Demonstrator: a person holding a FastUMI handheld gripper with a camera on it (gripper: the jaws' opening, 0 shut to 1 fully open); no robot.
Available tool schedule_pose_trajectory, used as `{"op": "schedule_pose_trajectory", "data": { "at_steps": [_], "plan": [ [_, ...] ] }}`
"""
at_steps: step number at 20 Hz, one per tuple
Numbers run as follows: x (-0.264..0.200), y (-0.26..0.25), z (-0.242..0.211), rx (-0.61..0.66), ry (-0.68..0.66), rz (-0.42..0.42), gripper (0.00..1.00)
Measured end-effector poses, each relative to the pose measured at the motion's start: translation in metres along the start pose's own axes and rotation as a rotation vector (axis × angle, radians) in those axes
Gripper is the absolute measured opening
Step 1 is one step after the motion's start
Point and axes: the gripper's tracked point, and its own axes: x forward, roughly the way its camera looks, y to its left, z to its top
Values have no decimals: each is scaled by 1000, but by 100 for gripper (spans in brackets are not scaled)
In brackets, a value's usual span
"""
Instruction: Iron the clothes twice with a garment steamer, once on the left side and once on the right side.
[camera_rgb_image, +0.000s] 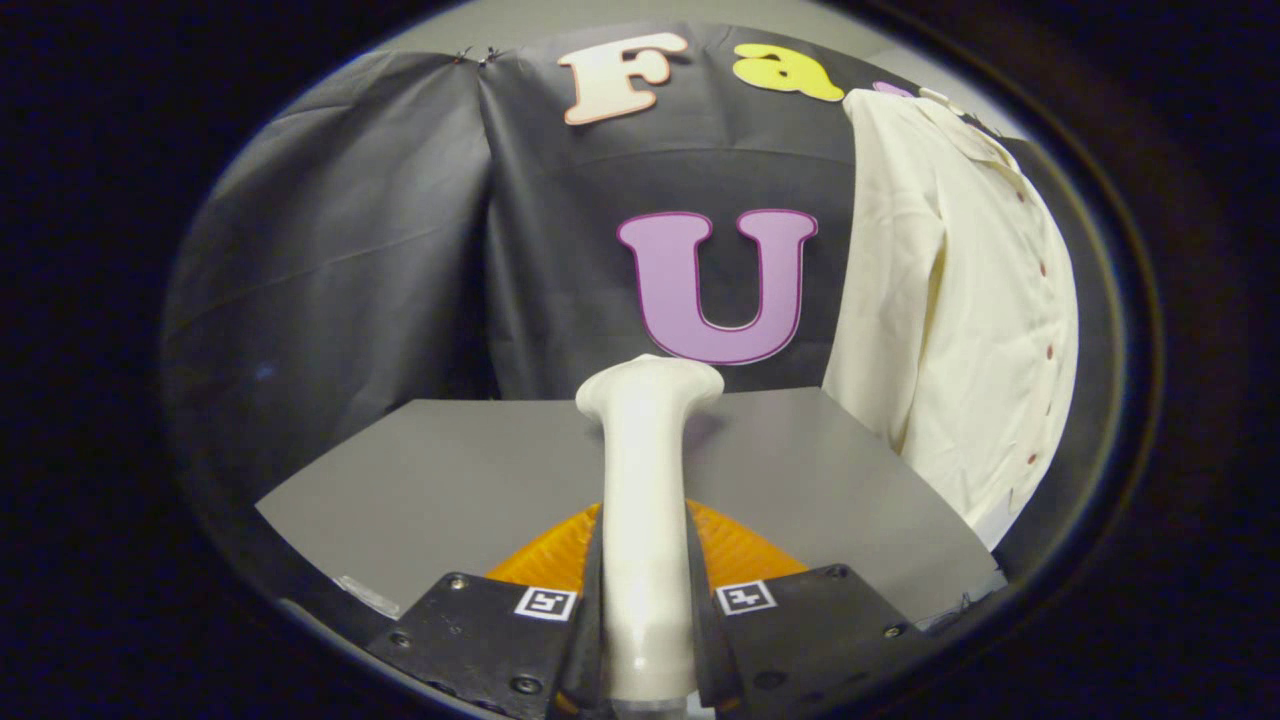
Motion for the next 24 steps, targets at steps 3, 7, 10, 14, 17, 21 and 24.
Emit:
{"op": "schedule_pose_trajectory", "data": {
  "at_steps": [3, 7, 10, 14, 17, 21, 24],
  "plan": [
    [-34, -8, 22, 0, -95, 38, 37],
    [-85, -44, 60, -17, -208, 13, 36],
    [-115, -85, 84, -30, -269, -43, 36],
    [-136, -132, 104, -63, -307, -108, 36],
    [-144, -159, 120, -48, -351, -125, 36],
    [-143, -203, 138, -35, -401, -174, 36],
    [-134, -235, 146, 6, -424, -200, 36]
  ]
}}
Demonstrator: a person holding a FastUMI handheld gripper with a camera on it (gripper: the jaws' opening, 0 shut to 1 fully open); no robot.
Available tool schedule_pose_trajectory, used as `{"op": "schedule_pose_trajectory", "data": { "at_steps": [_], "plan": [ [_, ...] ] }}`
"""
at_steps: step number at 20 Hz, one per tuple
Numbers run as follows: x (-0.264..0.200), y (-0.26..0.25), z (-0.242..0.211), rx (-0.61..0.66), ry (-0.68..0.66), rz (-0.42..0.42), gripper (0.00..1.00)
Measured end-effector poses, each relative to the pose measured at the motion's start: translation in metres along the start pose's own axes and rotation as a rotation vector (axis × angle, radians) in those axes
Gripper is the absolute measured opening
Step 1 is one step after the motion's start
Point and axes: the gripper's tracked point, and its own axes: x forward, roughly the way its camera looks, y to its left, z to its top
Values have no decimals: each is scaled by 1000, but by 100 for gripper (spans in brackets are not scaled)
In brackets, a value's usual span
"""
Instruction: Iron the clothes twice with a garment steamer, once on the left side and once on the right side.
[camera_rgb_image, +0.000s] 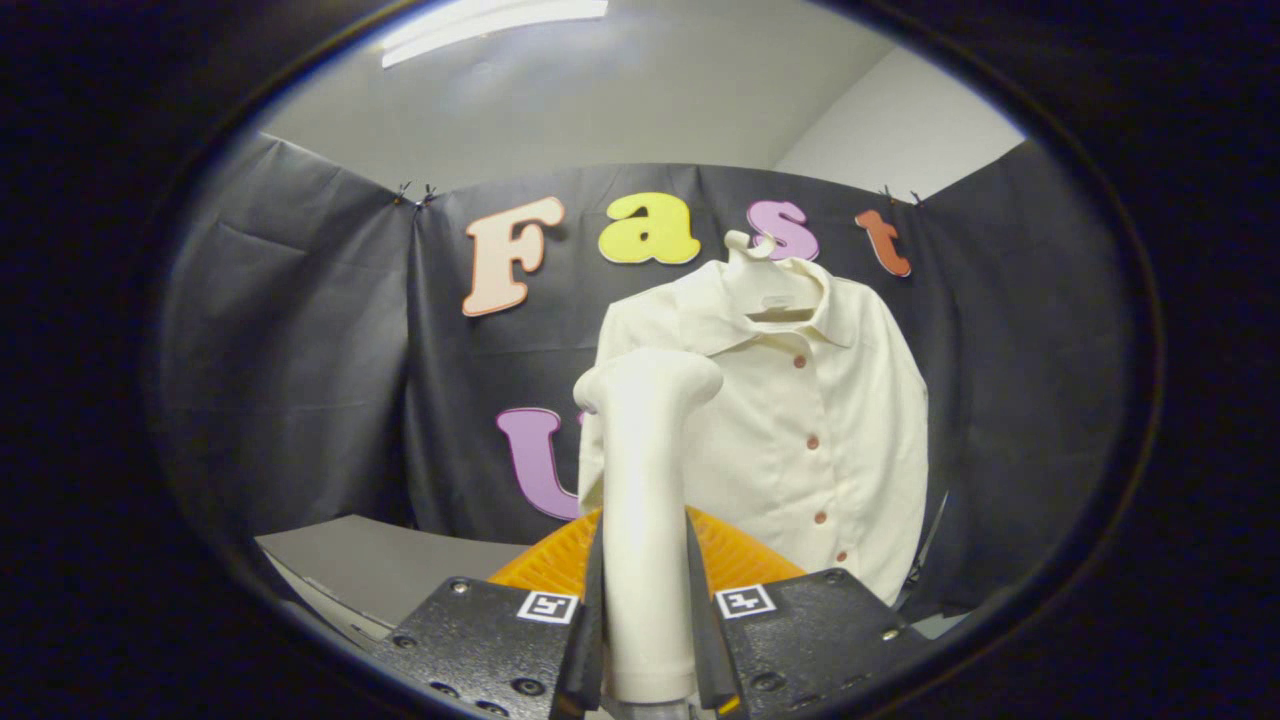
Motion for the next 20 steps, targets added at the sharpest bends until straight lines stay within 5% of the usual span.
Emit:
{"op": "schedule_pose_trajectory", "data": {
  "at_steps": [9, 20],
  "plan": [
    [41, -53, -29, 50, -7, -46, 36],
    [30, -64, -96, 106, 51, -15, 36]
  ]
}}
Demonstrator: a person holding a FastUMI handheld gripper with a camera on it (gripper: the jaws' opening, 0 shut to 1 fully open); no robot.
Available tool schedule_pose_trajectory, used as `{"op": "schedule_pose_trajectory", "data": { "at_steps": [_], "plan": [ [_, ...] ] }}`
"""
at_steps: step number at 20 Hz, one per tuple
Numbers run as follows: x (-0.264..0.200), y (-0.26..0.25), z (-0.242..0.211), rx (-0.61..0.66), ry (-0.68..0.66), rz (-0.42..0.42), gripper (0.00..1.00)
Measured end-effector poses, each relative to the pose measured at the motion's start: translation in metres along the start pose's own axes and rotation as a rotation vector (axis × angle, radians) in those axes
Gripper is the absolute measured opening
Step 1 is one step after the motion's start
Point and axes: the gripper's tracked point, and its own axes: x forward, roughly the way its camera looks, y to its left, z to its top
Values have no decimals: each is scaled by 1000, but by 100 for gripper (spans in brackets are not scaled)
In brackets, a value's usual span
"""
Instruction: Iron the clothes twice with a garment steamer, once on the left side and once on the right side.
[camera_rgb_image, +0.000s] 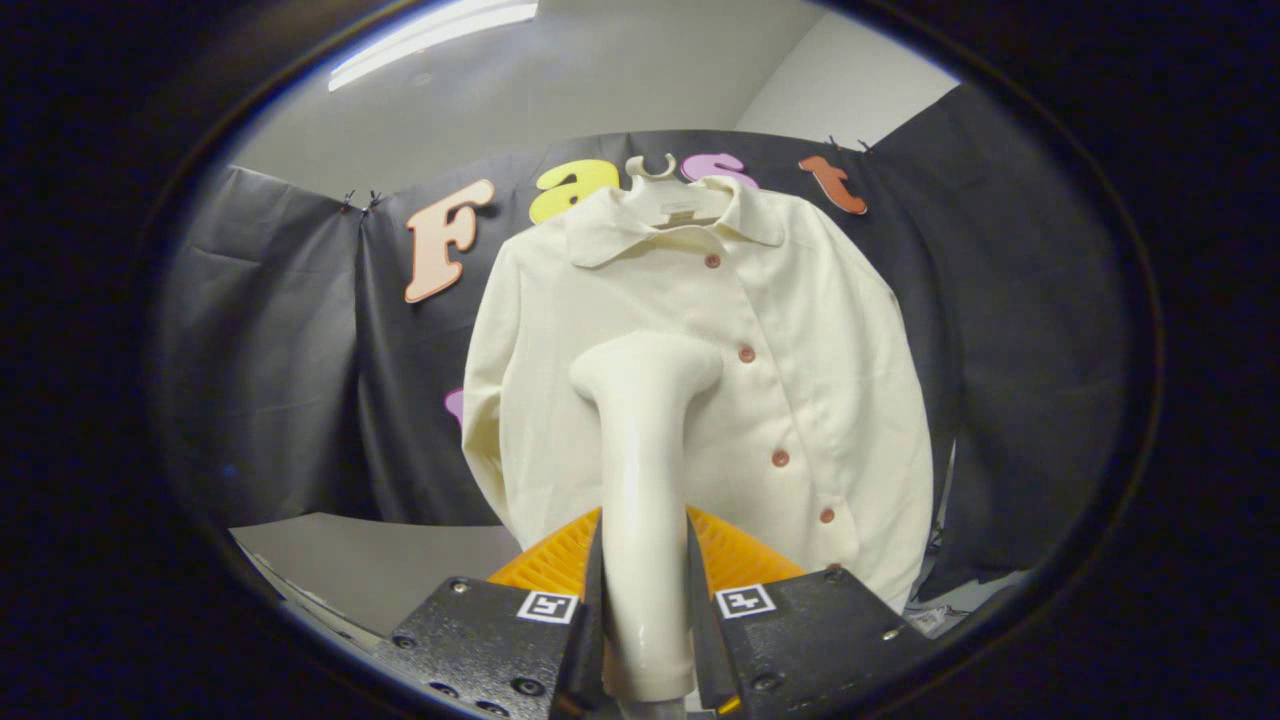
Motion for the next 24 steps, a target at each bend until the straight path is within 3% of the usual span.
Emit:
{"op": "schedule_pose_trajectory", "data": {
  "at_steps": [24],
  "plan": [
    [-83, -32, -184, 132, 252, -9, 36]
  ]
}}
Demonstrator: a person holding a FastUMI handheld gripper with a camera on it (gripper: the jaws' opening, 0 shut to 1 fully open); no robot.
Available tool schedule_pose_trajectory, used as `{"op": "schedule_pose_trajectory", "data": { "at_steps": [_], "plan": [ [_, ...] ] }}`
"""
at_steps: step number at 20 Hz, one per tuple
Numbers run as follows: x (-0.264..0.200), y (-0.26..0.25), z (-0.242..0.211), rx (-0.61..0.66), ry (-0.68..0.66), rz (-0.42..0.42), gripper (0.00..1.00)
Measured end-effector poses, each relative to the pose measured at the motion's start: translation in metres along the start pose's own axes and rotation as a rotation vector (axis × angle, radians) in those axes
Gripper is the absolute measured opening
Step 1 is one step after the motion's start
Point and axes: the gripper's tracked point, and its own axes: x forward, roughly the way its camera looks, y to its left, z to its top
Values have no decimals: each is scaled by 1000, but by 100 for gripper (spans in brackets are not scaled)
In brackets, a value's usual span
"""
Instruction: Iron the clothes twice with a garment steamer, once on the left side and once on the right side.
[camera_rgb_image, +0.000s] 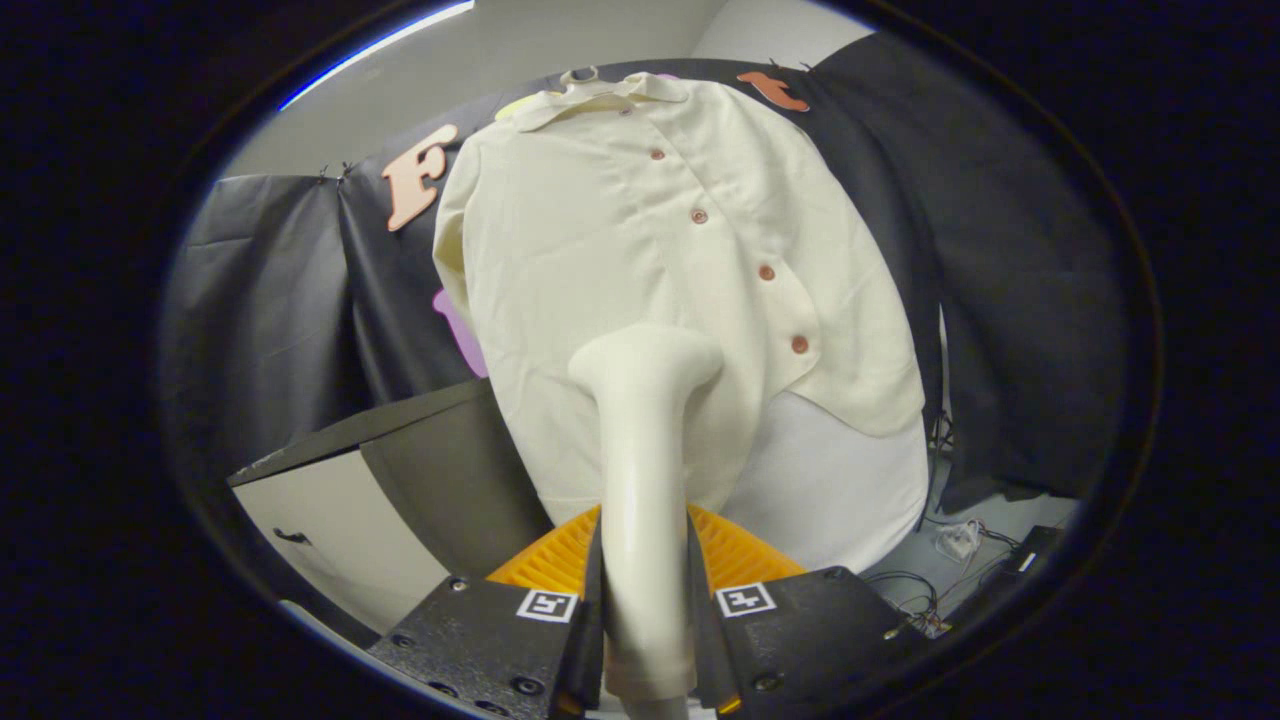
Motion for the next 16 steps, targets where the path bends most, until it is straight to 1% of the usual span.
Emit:
{"op": "schedule_pose_trajectory", "data": {
  "at_steps": [5, 8, 11, 16],
  "plan": [
    [-13, 2, -31, 29, 41, 16, 36],
    [-28, 9, -36, 23, 42, 36, 36],
    [-47, 16, -19, 50, 13, 63, 36],
    [-79, 25, 38, 37, -79, 88, 36]
  ]
}}
